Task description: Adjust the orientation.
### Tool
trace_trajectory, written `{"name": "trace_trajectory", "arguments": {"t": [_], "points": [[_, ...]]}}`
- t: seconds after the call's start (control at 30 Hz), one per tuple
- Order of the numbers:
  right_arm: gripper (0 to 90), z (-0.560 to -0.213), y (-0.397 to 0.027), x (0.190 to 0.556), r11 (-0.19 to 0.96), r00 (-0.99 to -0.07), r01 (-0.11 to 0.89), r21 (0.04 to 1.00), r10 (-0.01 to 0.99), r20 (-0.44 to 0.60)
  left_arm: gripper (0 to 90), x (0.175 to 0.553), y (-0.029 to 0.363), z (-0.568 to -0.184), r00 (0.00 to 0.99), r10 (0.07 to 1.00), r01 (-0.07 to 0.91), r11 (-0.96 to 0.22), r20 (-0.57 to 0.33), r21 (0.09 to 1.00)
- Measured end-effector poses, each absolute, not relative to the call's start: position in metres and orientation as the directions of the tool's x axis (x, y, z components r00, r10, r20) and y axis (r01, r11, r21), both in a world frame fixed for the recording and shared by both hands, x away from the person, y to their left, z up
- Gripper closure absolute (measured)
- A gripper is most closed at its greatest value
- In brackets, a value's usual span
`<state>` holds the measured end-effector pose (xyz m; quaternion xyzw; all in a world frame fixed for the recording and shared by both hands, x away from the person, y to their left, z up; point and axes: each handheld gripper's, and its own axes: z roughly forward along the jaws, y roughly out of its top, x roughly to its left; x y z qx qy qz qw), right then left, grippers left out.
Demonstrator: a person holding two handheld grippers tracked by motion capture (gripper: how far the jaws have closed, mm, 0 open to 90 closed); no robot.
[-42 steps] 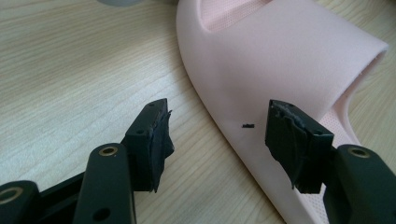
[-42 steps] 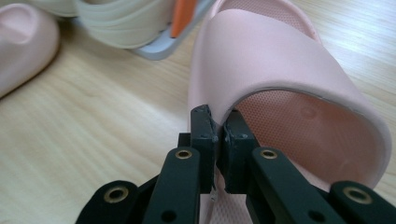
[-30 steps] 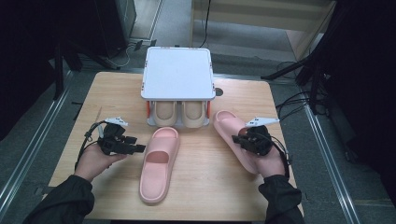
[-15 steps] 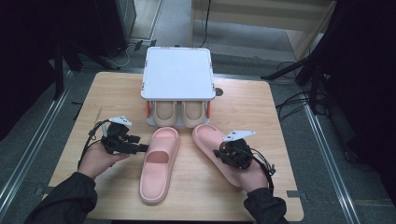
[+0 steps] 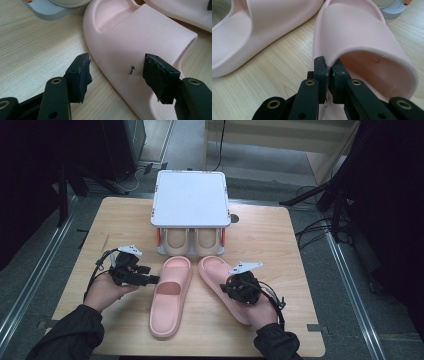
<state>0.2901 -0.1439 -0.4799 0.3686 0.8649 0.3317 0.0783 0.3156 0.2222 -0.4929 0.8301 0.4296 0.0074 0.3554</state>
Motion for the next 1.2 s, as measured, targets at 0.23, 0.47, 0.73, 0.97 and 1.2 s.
{"name": "trace_trajectory", "arguments": {"t": [0.23, 0.47, 0.73, 0.97, 1.2], "points": [[85.1, -0.484, -0.132, 0.288, 0.504, -0.708, 0.591, 0.63, 0.698, 0.105, 37.9, 0.315, 0.222, -0.493, 0.632, 0.72, 0.706, -0.384, -0.285, 0.595], [83.6, -0.489, -0.123, 0.285, 0.508, -0.712, 0.586, 0.631, 0.695, 0.102, 38.2, 0.315, 0.222, -0.493, 0.633, 0.719, 0.707, -0.384, -0.288, 0.595], [82.7, -0.492, -0.11, 0.285, 0.506, -0.715, 0.578, 0.641, 0.692, 0.098, 38.4, 0.315, 0.222, -0.493, 0.633, 0.718, 0.707, -0.382, -0.29, 0.595], [79.1, -0.494, -0.103, 0.285, 0.505, -0.723, 0.572, 0.646, 0.683, 0.107, 41.4, 0.315, 0.222, -0.493, 0.628, 0.715, 0.716, -0.374, -0.309, 0.59], [74.0, -0.48, -0.12, 0.282, 0.464, -0.734, 0.566, 0.682, 0.66, 0.16, 49.2, 0.313, 0.222, -0.493, 0.633, 0.711, 0.717, -0.388, -0.307, 0.579]]}}
